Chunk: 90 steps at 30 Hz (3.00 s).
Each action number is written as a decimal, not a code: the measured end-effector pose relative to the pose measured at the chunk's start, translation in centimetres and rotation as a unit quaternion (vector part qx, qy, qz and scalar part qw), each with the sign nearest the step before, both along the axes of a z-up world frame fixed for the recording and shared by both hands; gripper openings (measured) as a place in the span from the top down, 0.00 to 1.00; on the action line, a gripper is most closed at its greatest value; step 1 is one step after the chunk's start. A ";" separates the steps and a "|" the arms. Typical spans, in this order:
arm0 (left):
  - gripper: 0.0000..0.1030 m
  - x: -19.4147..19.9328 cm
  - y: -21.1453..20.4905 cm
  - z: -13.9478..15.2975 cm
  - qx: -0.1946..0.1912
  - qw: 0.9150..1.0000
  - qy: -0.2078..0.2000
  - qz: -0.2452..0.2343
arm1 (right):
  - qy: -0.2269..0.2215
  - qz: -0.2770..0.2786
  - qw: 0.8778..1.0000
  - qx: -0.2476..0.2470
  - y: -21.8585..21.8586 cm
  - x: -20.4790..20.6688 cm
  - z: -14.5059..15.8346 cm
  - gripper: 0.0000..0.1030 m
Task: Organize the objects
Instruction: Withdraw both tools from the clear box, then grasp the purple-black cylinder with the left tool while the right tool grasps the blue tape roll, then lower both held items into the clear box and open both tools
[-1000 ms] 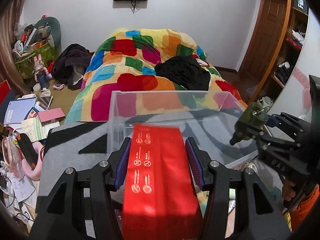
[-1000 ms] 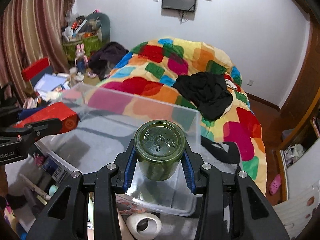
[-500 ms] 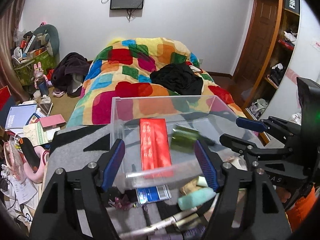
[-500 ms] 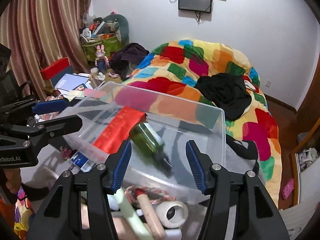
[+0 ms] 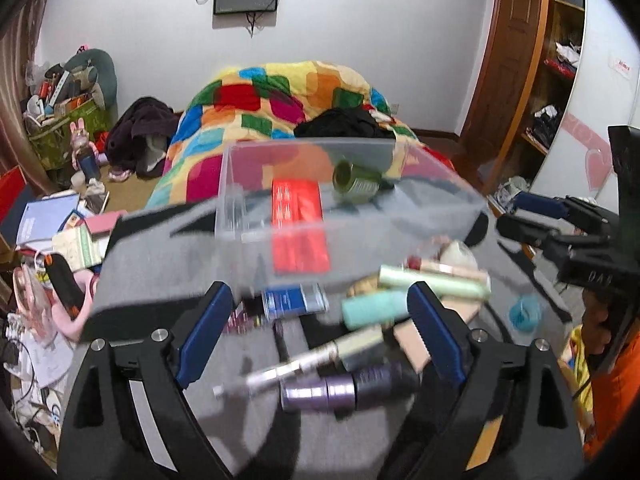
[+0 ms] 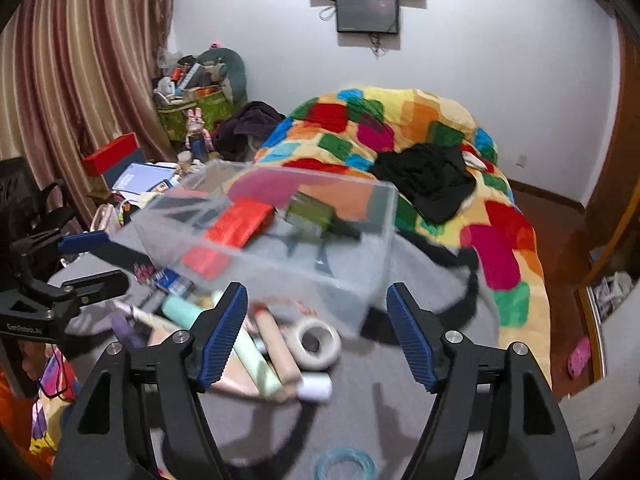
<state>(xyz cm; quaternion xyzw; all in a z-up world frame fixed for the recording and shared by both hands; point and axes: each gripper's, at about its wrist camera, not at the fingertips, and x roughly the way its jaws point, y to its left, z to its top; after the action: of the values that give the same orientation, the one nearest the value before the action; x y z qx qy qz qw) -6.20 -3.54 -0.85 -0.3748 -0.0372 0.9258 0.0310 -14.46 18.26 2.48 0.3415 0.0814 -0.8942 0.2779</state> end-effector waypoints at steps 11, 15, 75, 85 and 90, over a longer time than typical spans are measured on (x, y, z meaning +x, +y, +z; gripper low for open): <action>0.03 4.7 0.2 -3.9 0.019 0.999 -0.033 0.006 | -0.071 -0.031 0.997 0.022 4.8 2.7 -5.3 0.31; 0.03 4.3 0.6 -5.0 0.018 0.998 -0.055 0.007 | -0.087 -0.033 0.995 0.026 5.3 3.5 -6.8 0.31; 0.11 3.5 -0.4 0.7 0.005 0.997 0.057 0.057 | -0.022 -0.006 0.997 -0.069 1.2 -0.4 -0.4 0.65; 0.11 -2.7 -0.9 2.7 -0.014 0.997 0.064 0.040 | -0.018 -0.008 0.999 -0.051 -2.2 -4.5 0.5 0.65; 0.11 -6.0 -0.9 2.0 -0.019 0.998 0.042 0.033 | -0.038 -0.006 0.999 -0.028 -4.2 -6.5 -0.7 0.65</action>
<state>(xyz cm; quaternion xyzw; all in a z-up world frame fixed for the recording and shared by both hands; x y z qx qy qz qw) -12.24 -4.41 1.10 -0.3350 -0.0302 0.9417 -0.0054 -20.94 14.08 1.75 0.3681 0.0437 -0.8840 0.2849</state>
